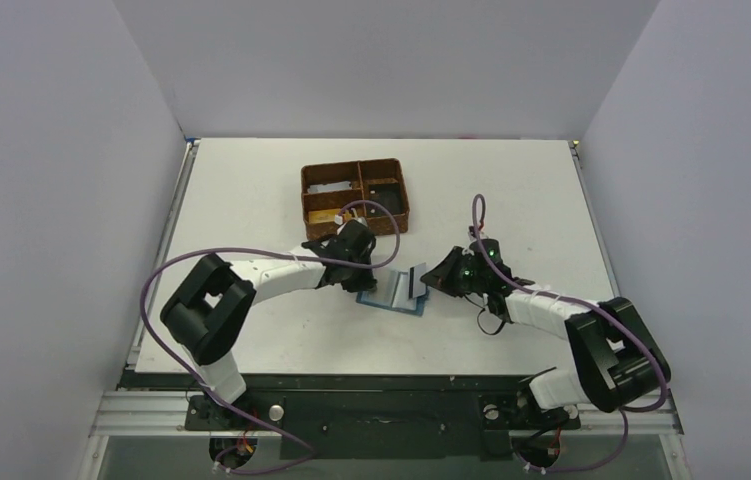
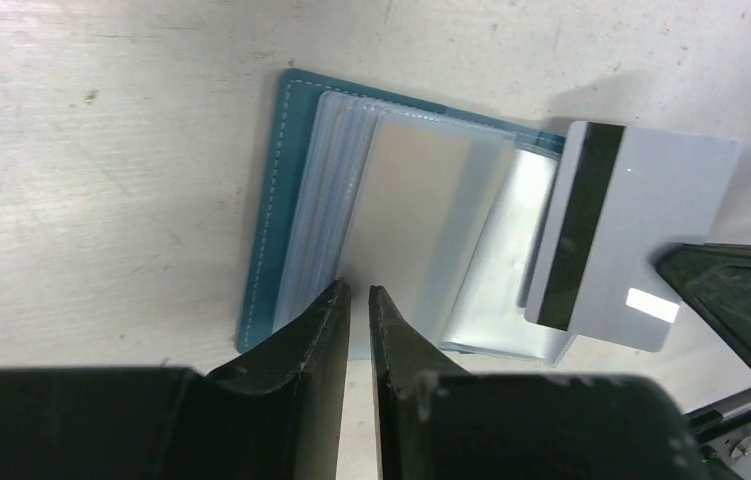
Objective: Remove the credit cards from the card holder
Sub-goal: Remove the credit card from the card holder, then place the credit card in the storage box.
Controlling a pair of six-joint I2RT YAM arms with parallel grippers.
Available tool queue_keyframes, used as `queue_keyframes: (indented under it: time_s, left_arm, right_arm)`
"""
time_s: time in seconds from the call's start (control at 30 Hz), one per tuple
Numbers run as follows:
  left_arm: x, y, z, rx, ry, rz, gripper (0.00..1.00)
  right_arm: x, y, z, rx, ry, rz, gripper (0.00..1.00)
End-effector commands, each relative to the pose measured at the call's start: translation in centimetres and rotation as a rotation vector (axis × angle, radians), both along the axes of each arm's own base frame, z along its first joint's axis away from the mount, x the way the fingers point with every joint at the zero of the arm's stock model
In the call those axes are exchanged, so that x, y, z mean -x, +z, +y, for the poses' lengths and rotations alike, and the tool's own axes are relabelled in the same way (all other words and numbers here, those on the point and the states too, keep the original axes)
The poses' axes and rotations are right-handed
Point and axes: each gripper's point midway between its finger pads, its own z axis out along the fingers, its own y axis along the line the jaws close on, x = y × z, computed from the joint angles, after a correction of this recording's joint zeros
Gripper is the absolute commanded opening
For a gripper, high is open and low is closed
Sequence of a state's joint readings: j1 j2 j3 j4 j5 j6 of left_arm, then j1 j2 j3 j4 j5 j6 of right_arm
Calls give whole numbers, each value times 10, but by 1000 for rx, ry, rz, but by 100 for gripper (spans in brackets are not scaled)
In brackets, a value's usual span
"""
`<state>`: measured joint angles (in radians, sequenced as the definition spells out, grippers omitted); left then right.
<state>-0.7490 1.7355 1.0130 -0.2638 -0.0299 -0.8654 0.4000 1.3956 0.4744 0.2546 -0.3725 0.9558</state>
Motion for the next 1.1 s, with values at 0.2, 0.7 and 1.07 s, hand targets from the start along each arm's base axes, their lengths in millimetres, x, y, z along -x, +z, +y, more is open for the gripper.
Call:
queue_keyframes:
  time_s: [0.2,0.7,1.07]
  left_arm:
    - [-17,64,5,20,-49,-76,31]
    - [-17,138,13,487,-68,-108,46]
    - [-13,158,8,741,-79,-91,46]
  right_arm:
    - [-20,70,20,-110,30,-127,0]
    - [-6,146,66,-346,121,-203,0]
    - [2,187,100,-534,188,-224,0]
